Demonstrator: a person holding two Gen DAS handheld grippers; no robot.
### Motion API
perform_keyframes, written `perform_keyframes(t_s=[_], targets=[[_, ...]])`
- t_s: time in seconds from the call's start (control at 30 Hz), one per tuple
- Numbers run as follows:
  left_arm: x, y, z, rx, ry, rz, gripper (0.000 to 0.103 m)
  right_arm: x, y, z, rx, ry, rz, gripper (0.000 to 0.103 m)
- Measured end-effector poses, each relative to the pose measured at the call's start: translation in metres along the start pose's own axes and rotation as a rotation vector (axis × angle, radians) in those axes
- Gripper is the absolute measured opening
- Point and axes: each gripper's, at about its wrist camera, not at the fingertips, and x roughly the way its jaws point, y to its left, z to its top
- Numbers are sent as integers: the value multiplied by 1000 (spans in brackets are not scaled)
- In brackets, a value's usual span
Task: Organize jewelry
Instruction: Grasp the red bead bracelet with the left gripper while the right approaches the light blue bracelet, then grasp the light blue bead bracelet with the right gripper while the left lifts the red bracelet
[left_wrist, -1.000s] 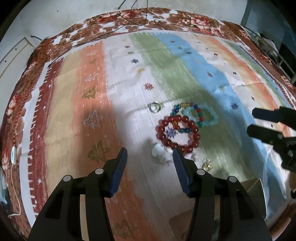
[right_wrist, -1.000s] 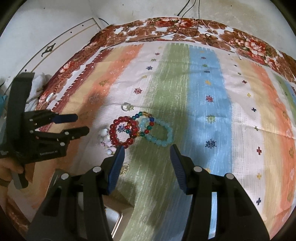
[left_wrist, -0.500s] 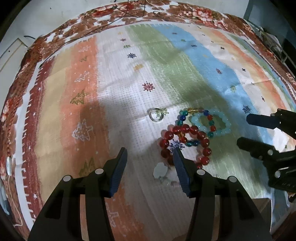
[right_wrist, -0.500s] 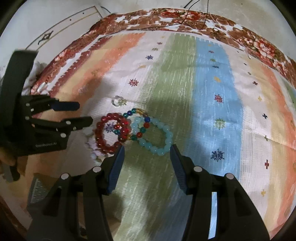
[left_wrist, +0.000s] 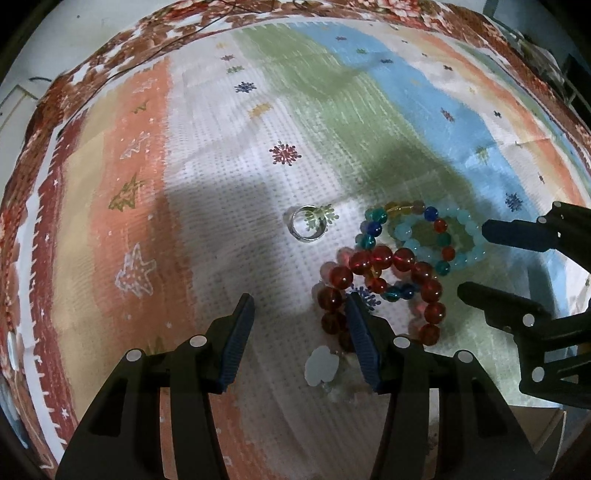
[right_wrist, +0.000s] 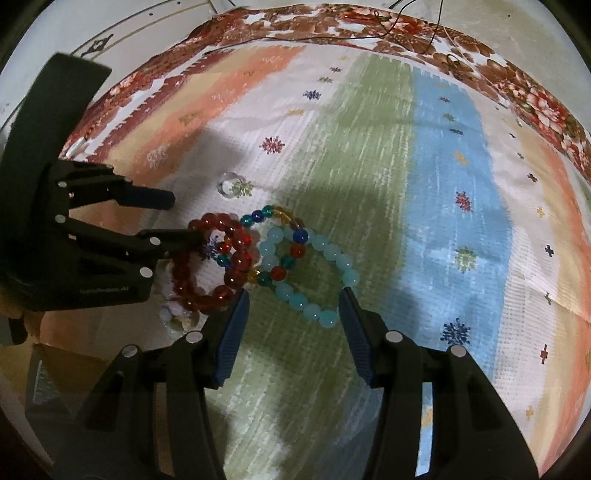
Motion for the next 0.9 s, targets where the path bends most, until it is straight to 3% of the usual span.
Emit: perform_keyframes(t_s=[0.17,0.33,0.37,0.43,0.57,0.83,0.9], targets=[[3,1,-1,9,5,-9,47,5,-1,-2,-6,9,3,45],[6,-1,-2,28,6,-5,26,7,-2,-3,-5,19,-23,34],[6,0,-2,26,7,-4,14,7,-4,-3,2,21,-29,28],[5,4,-3,14,7,-6,13,8,-9,-4,19,25,-23,22],[5,5,-3,7,5,-13,13,8,-7,-4,2,22,-33,21],[4,7,-4,-7,2,-14,13,9,-4,-5,-47,12,-53,21],[4,7,-3,-7,3,-17,13,10,3,-7,-89,2,-57,28]])
